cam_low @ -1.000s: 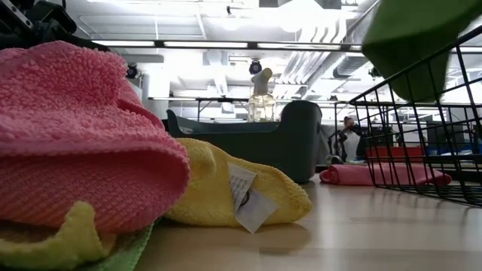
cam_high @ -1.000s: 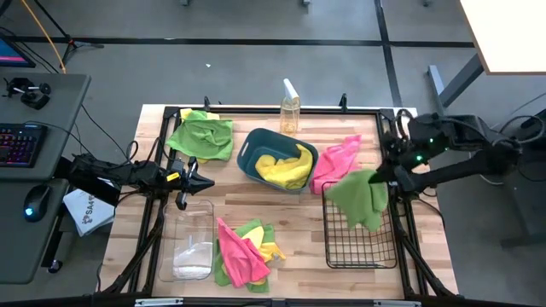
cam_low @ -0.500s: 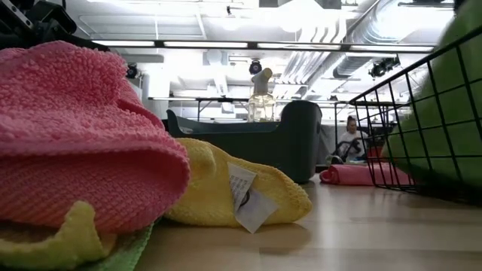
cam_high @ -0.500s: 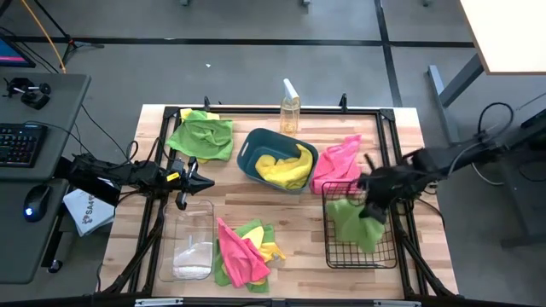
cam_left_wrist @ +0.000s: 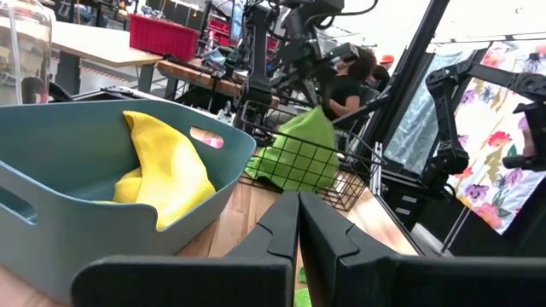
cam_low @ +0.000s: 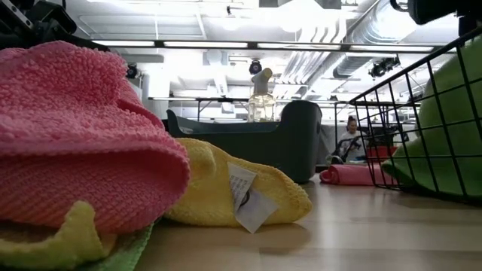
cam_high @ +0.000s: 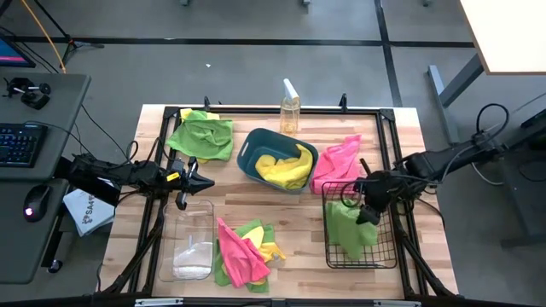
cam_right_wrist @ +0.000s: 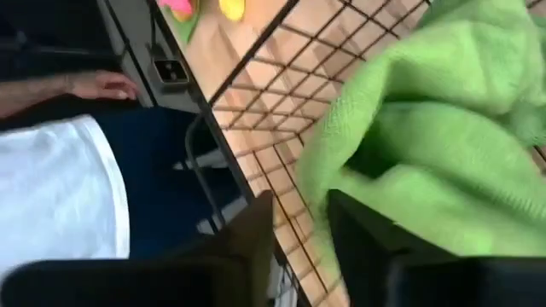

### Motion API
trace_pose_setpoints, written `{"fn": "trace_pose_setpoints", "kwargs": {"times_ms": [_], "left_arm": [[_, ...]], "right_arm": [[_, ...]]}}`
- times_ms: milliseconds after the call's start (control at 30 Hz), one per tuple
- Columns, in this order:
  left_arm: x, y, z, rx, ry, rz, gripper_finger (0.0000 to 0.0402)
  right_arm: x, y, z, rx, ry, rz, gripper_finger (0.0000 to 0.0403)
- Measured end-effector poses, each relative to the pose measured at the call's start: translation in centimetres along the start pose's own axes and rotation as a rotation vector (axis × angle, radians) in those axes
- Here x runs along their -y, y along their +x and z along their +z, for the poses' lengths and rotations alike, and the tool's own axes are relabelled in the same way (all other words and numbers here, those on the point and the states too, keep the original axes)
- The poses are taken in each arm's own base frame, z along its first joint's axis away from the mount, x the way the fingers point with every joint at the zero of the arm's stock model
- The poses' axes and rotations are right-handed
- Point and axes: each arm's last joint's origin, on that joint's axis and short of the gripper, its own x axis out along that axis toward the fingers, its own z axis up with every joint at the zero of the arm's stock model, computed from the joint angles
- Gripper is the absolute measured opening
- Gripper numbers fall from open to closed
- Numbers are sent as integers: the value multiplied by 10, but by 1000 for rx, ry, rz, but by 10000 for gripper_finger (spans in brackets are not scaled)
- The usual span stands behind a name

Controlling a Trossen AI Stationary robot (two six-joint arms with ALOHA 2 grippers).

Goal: Sort microfiber towel by color & place in baskets
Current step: Put the top green microfiber cloth into the black bin

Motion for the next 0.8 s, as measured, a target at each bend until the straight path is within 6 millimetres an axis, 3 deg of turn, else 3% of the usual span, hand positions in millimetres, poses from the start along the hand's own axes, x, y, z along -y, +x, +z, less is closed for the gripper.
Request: {"fn": "trace_pose_setpoints", "kwargs": {"times_ms": [200,300,567,800], "left_arm": [[0,0,0,0,0,0,0],[0,0,0,0,0,0,0],[0,0,0,0,0,0,0],[0,0,0,0,0,0,0]], "right_arm": [[-8,-17,-4,-102,-58,-27,225],[-15,-27,-1,-60,-96,-16,258],[-21,-55,32,397,-121,-102,271],[-3,-68,62,628,67,-219,271]]}}
